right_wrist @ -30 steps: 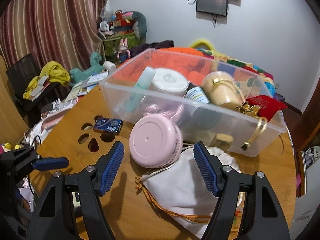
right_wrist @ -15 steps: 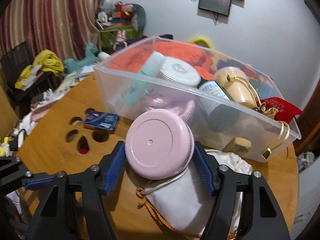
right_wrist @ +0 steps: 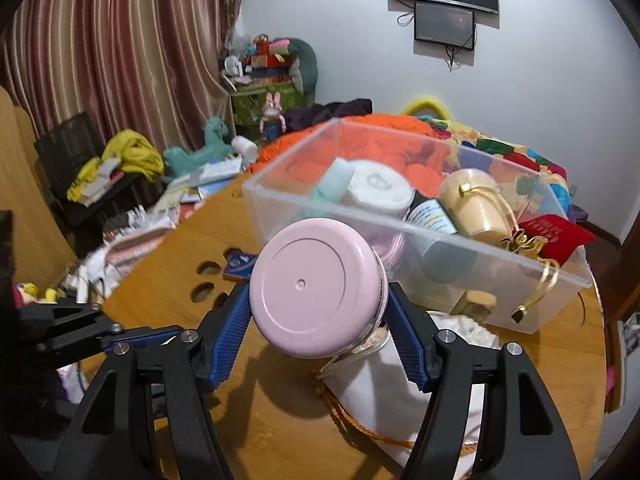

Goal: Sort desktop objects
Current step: 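Lower the pink container and cream tile into the box and open both tools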

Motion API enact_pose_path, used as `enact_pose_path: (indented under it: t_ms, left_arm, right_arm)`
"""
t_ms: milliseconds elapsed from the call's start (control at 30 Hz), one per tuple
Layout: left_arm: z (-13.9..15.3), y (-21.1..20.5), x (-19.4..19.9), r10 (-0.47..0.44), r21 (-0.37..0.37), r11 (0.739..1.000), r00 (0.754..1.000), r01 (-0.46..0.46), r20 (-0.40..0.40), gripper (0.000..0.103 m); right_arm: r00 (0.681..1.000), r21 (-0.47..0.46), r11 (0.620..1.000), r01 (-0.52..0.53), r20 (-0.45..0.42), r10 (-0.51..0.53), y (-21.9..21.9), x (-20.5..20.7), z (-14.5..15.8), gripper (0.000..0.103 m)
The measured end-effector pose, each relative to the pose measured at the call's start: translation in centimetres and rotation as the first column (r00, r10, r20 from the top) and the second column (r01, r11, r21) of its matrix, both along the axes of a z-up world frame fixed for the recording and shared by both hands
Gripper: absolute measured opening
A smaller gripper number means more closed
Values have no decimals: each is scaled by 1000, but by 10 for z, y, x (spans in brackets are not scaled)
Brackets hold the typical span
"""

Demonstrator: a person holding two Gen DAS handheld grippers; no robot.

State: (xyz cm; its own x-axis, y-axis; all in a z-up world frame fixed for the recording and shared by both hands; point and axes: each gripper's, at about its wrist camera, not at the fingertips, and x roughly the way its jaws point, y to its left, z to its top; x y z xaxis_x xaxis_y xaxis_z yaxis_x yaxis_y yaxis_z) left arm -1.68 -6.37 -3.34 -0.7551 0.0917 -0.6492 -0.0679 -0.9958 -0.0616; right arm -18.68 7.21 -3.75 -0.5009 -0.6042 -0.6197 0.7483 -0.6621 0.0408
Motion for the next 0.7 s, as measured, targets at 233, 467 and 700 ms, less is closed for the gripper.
enact_pose_path:
  t_ms: [233, 467, 700]
  left_arm:
    - [19, -2, -7, 26, -1, 1000, 999, -27, -47, 33]
    - [42, -6, -18, 49, 24, 999, 993, -47, -109, 33]
    - [68, -16, -38, 53, 50, 998, 984, -45, -170, 33]
  right_arm:
    - [999, -76, 997, 33, -10, -34, 17, -2, 16, 63]
    - [997, -120, 990, 79, -14, -81, 33, -11, 25, 63]
    - [991, -134, 983, 125, -40, -131, 45, -27, 37, 63]
